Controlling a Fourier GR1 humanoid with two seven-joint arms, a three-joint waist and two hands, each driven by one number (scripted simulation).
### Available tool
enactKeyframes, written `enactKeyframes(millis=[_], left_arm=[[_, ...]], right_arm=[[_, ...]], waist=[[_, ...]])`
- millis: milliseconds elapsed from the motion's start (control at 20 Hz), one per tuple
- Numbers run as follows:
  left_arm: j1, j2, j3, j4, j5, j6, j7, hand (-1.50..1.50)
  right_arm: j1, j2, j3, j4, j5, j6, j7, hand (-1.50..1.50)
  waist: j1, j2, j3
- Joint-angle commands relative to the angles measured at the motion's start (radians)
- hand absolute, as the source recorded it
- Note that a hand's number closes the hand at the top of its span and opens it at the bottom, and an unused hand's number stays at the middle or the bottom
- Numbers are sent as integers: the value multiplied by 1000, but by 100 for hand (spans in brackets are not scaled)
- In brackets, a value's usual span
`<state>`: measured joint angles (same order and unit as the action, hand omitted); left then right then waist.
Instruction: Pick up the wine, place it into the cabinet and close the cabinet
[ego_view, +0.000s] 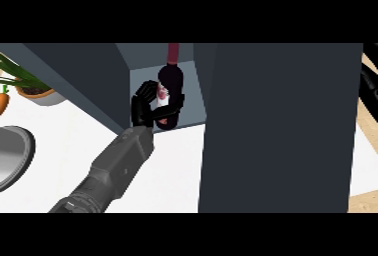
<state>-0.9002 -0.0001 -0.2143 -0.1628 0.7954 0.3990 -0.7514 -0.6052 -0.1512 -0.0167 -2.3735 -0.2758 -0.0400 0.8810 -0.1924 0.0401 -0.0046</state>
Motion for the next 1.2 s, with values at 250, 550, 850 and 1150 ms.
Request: enactKeyframes(millis=[250, 550, 850, 1150], left_arm=[[-76, 0, -24, -7, 36, 52, 31, 150], [-166, 0, -28, 9, 54, 131, 83, 150], [-214, 0, -13, 48, 63, 114, 130, 150], [-238, 0, 8, 77, 74, 106, 141, 150]], right_arm=[[11, -19, -34, -19, -34, 17, 4, -150], [25, 0, -41, -8, -38, 16, -22, -150], [70, -21, -64, -12, -43, 51, -36, -150], [66, -13, -66, -11, -20, 38, -48, -150]], waist=[[6, 3, 1], [18, 4, 2], [41, 7, 4], [42, 15, 3]])
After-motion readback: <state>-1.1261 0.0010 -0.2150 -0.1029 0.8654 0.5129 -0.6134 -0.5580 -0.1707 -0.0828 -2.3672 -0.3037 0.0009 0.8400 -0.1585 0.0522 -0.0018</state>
